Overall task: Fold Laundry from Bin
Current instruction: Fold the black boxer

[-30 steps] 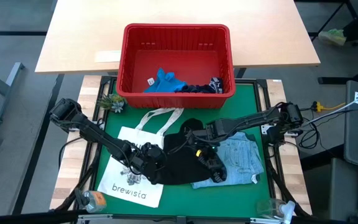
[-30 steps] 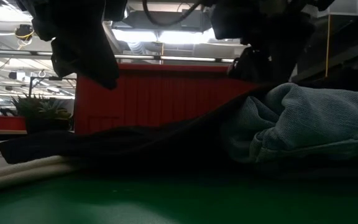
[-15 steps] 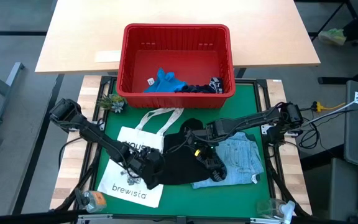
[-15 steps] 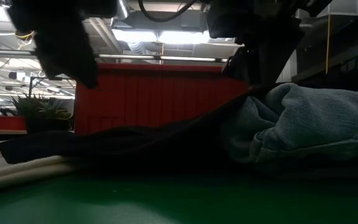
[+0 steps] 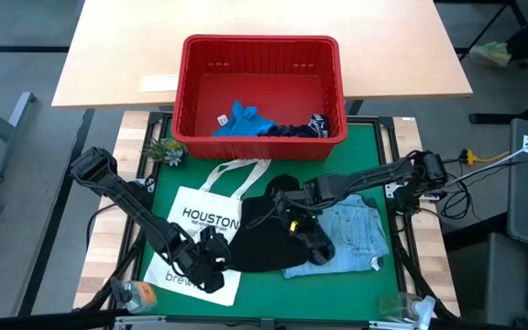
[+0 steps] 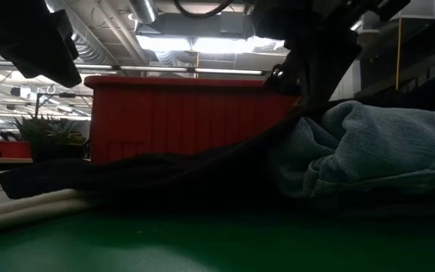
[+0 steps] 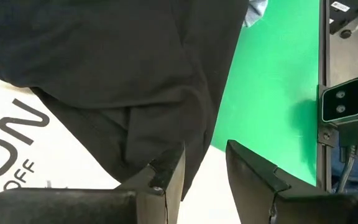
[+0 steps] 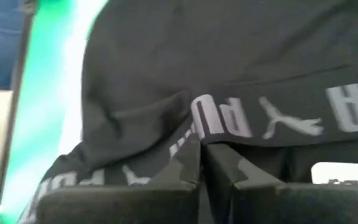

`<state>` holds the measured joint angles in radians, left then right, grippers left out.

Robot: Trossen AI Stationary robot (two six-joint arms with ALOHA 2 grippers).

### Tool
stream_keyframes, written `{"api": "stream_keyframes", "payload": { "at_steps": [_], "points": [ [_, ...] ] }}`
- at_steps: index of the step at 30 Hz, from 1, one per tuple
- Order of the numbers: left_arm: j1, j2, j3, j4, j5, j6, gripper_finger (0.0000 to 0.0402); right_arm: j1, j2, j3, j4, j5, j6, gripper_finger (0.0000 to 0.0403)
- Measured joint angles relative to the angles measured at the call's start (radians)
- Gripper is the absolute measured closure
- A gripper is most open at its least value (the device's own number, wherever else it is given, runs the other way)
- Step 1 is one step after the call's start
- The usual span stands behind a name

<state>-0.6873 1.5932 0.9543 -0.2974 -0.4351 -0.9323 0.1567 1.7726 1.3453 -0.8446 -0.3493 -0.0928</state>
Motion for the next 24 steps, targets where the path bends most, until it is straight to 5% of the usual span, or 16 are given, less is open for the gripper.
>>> {"api": "stream_keyframes", "payload": {
  "at_steps": [8, 24],
  "points": [
    [0.0, 0.0, 0.0, 0.002, -0.022, -0.007, 0.0289, 0.1, -0.09, 0.0, -0.083, -0.023, -0.035, 0.04],
    [0.002, 0.0, 0.0, 0.052, -0.062, -0.008, 0.0289, 0.435, -0.195, 0.001, -0.128, -0.028, 0.251, 0.0401]
  ]
}}
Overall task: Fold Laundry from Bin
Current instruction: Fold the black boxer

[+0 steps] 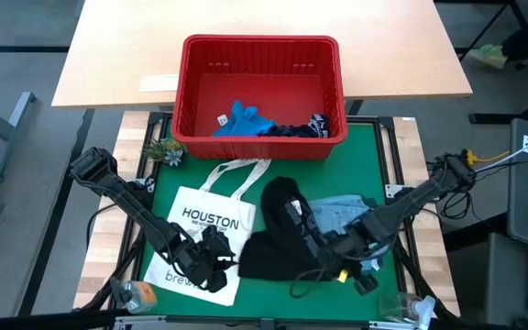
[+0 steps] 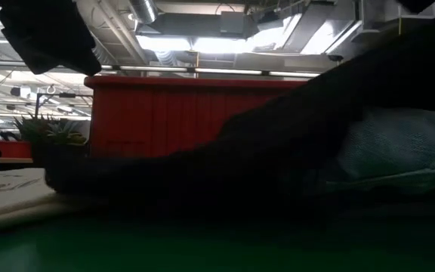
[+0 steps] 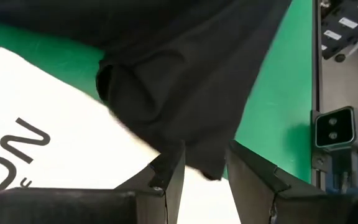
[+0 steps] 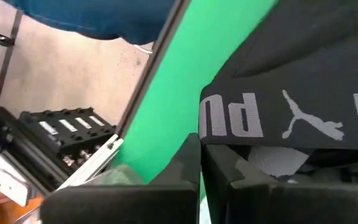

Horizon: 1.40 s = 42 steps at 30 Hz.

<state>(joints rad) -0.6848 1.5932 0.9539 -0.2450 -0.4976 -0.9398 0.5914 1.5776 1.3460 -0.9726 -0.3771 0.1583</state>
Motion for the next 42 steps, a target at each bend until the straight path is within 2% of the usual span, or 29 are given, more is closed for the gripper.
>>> {"api": "stream_keyframes", "payload": {
  "at_steps": [11, 17, 22, 28, 32, 36, 42],
  "points": [
    [0.072, 0.0, 0.0, 0.002, -0.072, 0.021, 0.0289, 0.174, 0.004, 0.0, -0.006, -0.022, 0.155, 0.0399],
    [0.167, 0.0, 0.0, 0.055, -0.113, 0.151, 0.0289, 0.198, 0.004, 0.0, -0.007, 0.01, 0.178, 0.0398],
    [0.264, 0.0, 0.0, 0.237, -0.11, 0.308, 0.0289, 0.193, 0.004, 0.0, -0.006, 0.036, 0.178, 0.0398],
    [0.382, 0.0, 0.0, 0.477, 0.066, 0.538, 0.0289, 0.194, 0.004, 0.0, -0.006, 0.036, 0.177, 0.0398],
    [0.436, 0.0, 0.0, 0.54, 0.141, 0.652, 0.0289, 0.194, 0.004, 0.0, -0.006, 0.036, 0.177, 0.0398],
    [0.475, 0.0, 0.0, 0.553, 0.197, 0.687, 0.0281, 0.194, 0.004, 0.0, -0.006, 0.036, 0.177, 0.0398],
    [0.517, 0.007, 0.0, 0.6, 0.291, 0.689, 0.0247, 0.194, 0.004, 0.0, -0.006, 0.036, 0.177, 0.0398]
  ]
}}
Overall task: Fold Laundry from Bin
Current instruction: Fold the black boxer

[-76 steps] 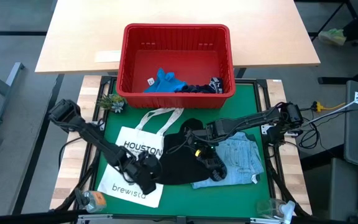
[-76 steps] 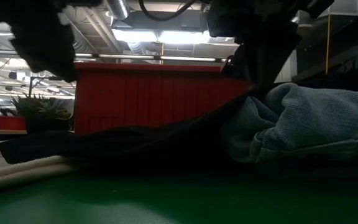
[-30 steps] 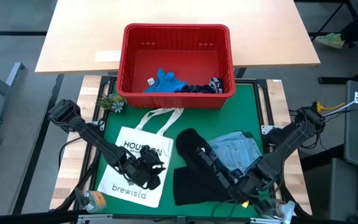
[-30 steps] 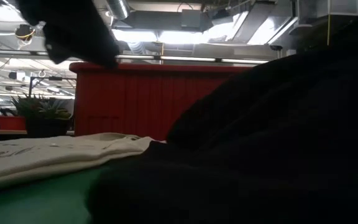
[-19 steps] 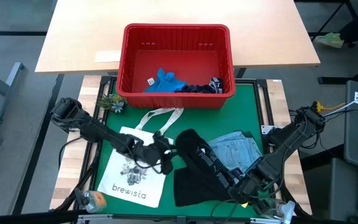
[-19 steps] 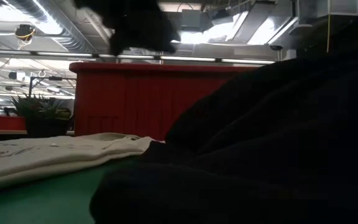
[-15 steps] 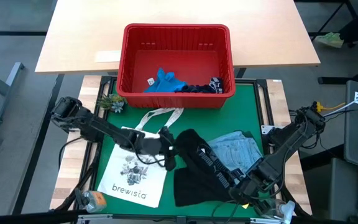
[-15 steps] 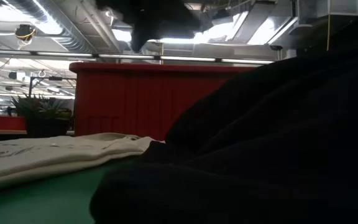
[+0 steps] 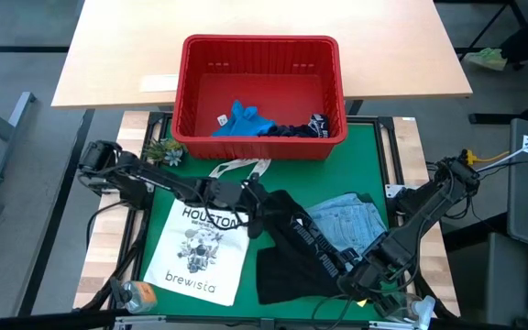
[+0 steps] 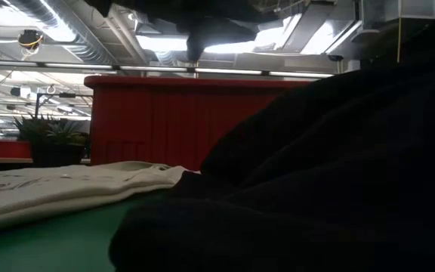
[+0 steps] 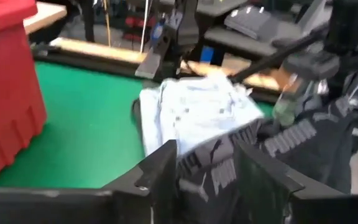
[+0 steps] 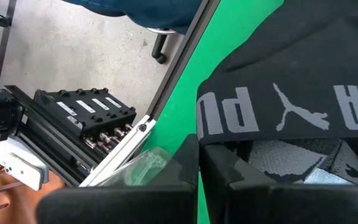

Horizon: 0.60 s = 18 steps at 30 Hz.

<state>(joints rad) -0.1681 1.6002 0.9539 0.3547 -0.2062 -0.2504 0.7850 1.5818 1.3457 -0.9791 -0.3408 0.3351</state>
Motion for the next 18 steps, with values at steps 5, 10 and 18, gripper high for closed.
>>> {"api": "stream_keyframes", "payload": {
  "at_steps": [5, 10, 18],
  "points": [
    [0.022, 0.062, 0.015, 0.145, 0.052, 0.09, 0.0233, 0.0, 0.0, 0.0, 0.001, 0.0, 0.0, 0.0398],
    [0.043, 0.16, 0.103, 0.172, 0.116, 0.185, 0.0232, 0.0, 0.0, 0.0, 0.005, 0.008, 0.0, 0.0398],
    [0.092, 0.294, 0.233, 0.09, 0.325, 0.246, 0.0232, 0.0, 0.0, 0.0, 0.01, 0.018, 0.0, 0.0398]
  ]
}}
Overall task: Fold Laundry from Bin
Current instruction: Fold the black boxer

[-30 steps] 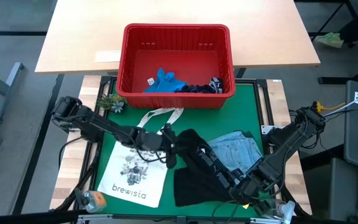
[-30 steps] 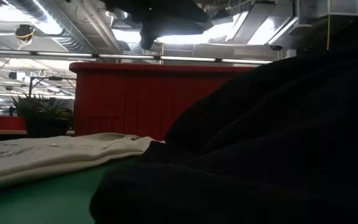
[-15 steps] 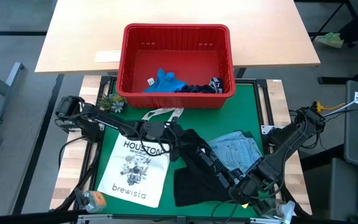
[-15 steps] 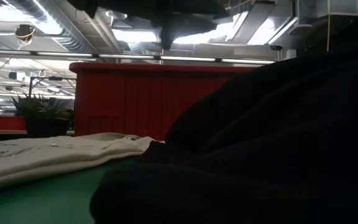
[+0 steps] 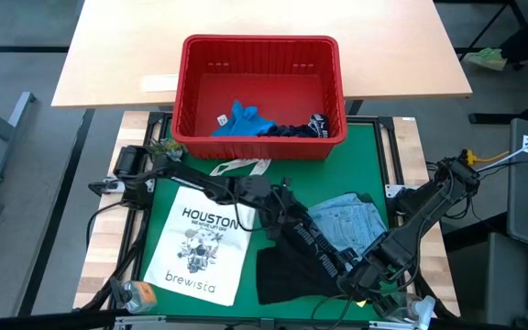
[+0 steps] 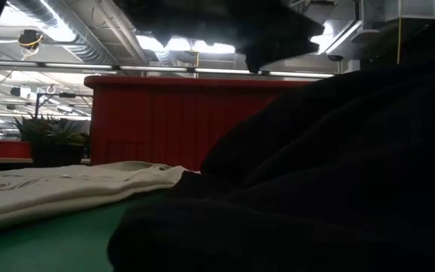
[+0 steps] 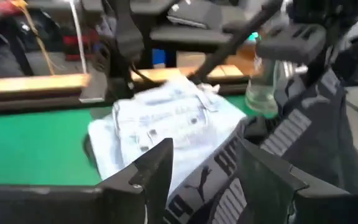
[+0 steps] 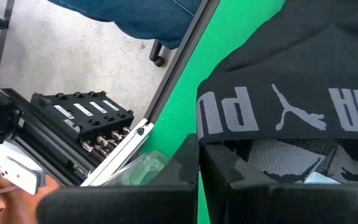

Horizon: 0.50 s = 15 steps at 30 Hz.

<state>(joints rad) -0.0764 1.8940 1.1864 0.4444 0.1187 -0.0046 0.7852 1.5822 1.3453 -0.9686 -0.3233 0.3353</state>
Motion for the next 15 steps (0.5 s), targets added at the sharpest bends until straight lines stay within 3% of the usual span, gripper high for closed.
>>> {"api": "stream_keyframes", "payload": {
  "at_steps": [10, 15],
  "points": [
    [0.048, 0.065, 0.01, -0.192, 0.115, 0.014, 0.0232, 0.0, 0.0, 0.0, 0.001, 0.001, 0.0, 0.0398],
    [0.055, 0.065, 0.01, -0.3, 0.123, 0.015, 0.0232, 0.0, 0.0, 0.0, 0.001, 0.001, 0.0, 0.0398]
  ]
}}
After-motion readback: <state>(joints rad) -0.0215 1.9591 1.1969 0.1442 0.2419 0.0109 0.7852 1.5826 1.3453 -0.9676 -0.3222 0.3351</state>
